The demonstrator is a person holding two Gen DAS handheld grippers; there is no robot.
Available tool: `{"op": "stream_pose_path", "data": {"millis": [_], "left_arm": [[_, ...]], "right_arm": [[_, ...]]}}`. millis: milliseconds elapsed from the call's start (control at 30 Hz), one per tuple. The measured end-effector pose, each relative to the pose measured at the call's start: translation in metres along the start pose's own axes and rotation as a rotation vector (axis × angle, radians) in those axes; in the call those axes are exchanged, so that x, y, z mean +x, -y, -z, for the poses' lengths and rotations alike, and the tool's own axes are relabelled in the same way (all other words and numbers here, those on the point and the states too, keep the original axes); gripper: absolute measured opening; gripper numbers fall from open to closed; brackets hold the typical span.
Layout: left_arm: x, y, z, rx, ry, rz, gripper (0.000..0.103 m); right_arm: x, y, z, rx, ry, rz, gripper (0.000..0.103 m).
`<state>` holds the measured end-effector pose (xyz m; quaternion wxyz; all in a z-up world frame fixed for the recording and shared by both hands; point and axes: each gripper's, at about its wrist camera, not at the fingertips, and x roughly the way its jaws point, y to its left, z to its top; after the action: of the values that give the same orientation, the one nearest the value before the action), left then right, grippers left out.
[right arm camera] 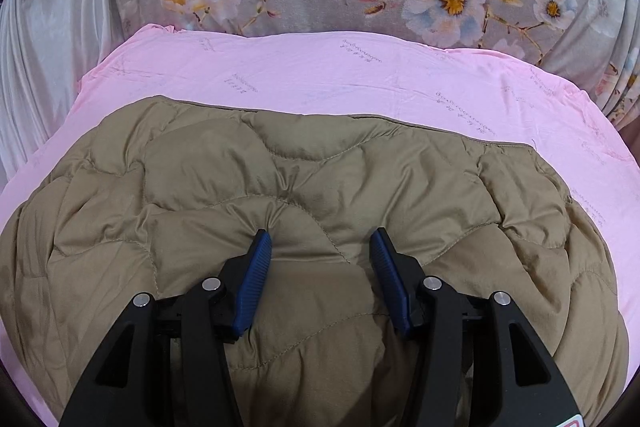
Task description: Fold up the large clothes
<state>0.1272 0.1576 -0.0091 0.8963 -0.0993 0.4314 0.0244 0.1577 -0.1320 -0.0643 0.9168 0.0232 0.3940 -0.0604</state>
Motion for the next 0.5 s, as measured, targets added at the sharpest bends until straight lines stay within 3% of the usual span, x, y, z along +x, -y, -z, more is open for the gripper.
{"op": "stream_pose_path", "data": {"millis": [100,200,367,433,500], "left_arm": [[0.015,-0.01,0.006,-0.075,-0.084,0.022,0.097],[0.032,-0.012,0.015,-0.167,-0.173,0.095,0.097],[0.048,-0.005,0.019,-0.243,-0.202,0.11,0.096],[0.048,-0.006,0.016,-0.266,-0.195,0.125,0.087],[0.047,-0.006,0.011,-0.264,-0.187,0.118,0.069]], "right_arm": [[0.0,0.0,0.0,0.001,0.0,0.0,0.052],[-0.002,0.001,-0.001,0.007,-0.008,-0.01,0.052],[-0.02,0.013,-0.004,0.052,-0.045,-0.072,0.052],[-0.033,0.021,-0.004,0.079,-0.071,-0.091,0.052],[-0.046,0.03,-0.002,0.101,-0.103,-0.114,0.051]]}}
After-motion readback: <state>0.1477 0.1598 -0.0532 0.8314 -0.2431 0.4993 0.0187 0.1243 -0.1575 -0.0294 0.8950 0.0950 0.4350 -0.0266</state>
